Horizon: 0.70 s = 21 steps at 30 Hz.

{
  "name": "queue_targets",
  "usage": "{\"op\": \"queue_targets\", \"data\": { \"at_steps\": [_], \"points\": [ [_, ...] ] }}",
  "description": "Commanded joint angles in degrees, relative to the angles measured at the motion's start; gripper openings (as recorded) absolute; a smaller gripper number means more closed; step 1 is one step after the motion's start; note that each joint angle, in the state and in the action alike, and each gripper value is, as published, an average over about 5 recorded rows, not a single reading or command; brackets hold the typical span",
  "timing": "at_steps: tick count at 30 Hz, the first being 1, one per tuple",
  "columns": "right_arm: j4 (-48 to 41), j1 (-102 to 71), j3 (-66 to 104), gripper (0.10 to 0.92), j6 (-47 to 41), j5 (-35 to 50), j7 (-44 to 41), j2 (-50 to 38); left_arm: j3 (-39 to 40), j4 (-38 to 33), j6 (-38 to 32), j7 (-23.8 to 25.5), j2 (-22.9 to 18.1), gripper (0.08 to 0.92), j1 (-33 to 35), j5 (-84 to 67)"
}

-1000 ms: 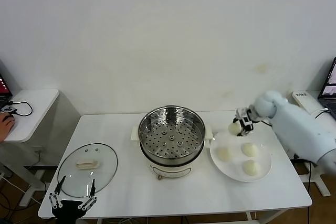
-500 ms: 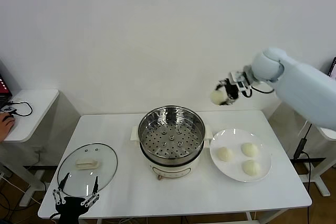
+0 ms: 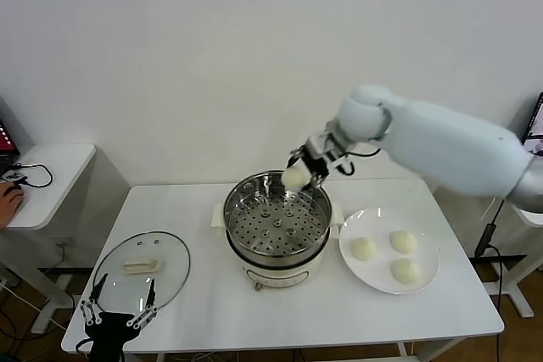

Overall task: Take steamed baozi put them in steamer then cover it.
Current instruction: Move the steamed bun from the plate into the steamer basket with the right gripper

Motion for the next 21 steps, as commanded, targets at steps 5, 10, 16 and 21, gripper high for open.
{"op": "queue_targets", "data": {
  "at_steps": [5, 10, 16, 21],
  "points": [
    [-7.0, -2.3, -7.3, 0.647, 14.9, -16.9, 4.9, 9.4, -0.1, -0.2, 0.0, 0.0, -1.0, 0.823, -0.3, -0.1],
    [-11.4, -4.7, -5.8, 0.645, 19.5, -22.4, 7.4, 10.5, -0.4, -0.1, -0.1, -0.1, -1.1, 0.823, -0.3, -0.1],
    [-14.3, -7.0, -3.9, 0.65, 22.2, -25.6, 10.4, 11.3, -0.2, -0.2, 0.0, 0.0, -1.2, 0.823, -0.6, -0.1],
    [-18.0, -8.9, -1.8, 0.653, 24.5, -28.4, 12.9, 12.6, 0.0, -0.4, 0.0, 0.0, -1.3, 0.823, -0.6, 0.0]
  ]
}}
